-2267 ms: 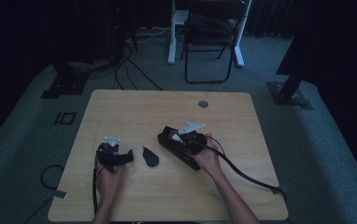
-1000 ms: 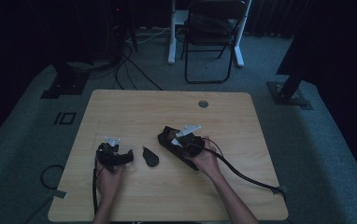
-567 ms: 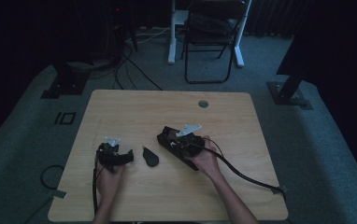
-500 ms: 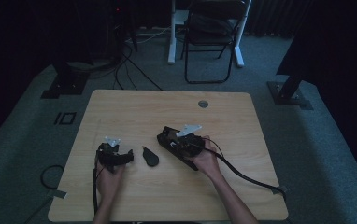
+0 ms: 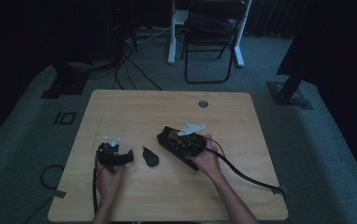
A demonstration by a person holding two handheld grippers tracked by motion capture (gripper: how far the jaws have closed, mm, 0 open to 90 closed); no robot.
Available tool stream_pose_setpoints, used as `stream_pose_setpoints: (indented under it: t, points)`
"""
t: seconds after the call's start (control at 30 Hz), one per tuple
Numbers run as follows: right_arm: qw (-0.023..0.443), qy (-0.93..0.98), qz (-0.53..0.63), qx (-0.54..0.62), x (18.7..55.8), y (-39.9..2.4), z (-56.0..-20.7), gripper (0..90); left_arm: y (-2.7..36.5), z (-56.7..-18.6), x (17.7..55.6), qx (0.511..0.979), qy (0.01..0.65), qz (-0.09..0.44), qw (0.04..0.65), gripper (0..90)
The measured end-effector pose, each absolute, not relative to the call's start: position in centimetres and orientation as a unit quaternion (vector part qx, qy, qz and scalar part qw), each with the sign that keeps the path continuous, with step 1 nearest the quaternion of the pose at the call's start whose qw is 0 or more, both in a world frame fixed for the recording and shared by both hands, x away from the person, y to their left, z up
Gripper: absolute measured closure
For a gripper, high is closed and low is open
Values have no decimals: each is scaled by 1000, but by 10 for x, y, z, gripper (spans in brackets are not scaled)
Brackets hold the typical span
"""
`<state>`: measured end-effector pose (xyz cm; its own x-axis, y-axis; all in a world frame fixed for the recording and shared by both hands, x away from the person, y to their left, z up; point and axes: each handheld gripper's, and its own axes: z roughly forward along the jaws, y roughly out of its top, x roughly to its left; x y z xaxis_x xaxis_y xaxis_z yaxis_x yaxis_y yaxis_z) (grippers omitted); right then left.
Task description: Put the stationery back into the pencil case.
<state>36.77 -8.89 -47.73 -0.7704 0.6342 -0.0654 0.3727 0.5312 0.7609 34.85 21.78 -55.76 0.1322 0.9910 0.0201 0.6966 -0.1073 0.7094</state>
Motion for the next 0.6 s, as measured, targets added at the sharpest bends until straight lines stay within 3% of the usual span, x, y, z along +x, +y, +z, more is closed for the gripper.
stream_pose_setpoints:
  t: [0.6]
  points:
    - [181, 850, 402, 289, 364, -93, -467, 609, 218, -557, 348, 698, 605, 260, 282, 88]
